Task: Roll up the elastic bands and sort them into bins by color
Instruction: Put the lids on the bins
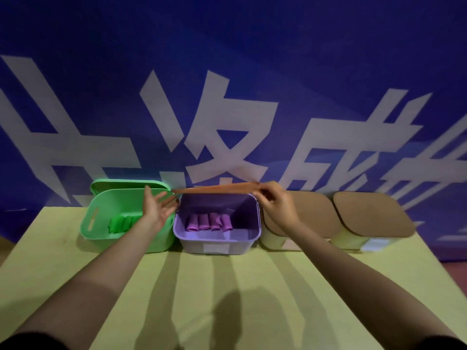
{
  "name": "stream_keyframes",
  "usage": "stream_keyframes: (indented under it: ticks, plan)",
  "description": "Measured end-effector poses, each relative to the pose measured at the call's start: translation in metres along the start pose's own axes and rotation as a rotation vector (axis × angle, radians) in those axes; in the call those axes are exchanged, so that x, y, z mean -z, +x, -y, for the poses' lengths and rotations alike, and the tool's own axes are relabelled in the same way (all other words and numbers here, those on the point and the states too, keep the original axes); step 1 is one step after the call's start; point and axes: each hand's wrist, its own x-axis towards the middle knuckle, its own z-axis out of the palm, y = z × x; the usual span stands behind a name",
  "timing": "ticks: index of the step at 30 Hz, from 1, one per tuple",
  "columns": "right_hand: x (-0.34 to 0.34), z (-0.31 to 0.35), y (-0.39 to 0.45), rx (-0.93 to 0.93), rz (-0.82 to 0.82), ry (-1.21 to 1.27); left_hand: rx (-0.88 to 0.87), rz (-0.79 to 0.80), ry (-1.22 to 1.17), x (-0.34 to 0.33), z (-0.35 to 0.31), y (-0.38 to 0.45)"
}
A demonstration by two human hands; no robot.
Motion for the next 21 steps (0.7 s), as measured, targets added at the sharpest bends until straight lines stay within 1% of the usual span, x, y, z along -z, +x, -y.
stream_keyframes:
  ticks: [2,4,6,8,11,12,14,19,21]
  plan:
    - [0.000,-0.011,-0.024,0.063,0.085,-0.058,0.054,0.047,0.106,-0.001,-0.007,-0.003]
    - [-0.002,-0.023,-0.044,0.066,0.164,-0.083,0.068,0.089,0.265,-0.002,-0.005,-0.004]
    - [-0.003,-0.030,-0.059,0.049,0.217,-0.123,0.042,0.062,0.461,-0.006,0.001,-0.006]
    - [-0.002,-0.034,-0.069,0.029,0.303,-0.187,-0.056,-0.026,0.715,-0.005,0.013,-0.004]
    - [-0.002,-0.039,-0.074,-0.021,0.484,-0.313,-0.240,-0.081,1.136,0.001,0.028,-0.008]
    - [-0.002,-0.039,-0.074,-0.050,0.511,-0.339,-0.274,-0.096,1.251,0.006,0.032,-0.008]
    - [-0.003,-0.038,-0.069,-0.096,0.488,-0.347,-0.305,-0.126,1.391,0.018,0.037,-0.010]
    - [-0.017,-0.032,-0.044,-0.078,0.392,-0.420,-0.383,-0.126,1.542,0.018,0.040,-0.013]
    - [-0.027,-0.033,-0.035,-0.089,0.445,-0.477,-0.418,-0.132,1.572,0.011,0.041,-0.012]
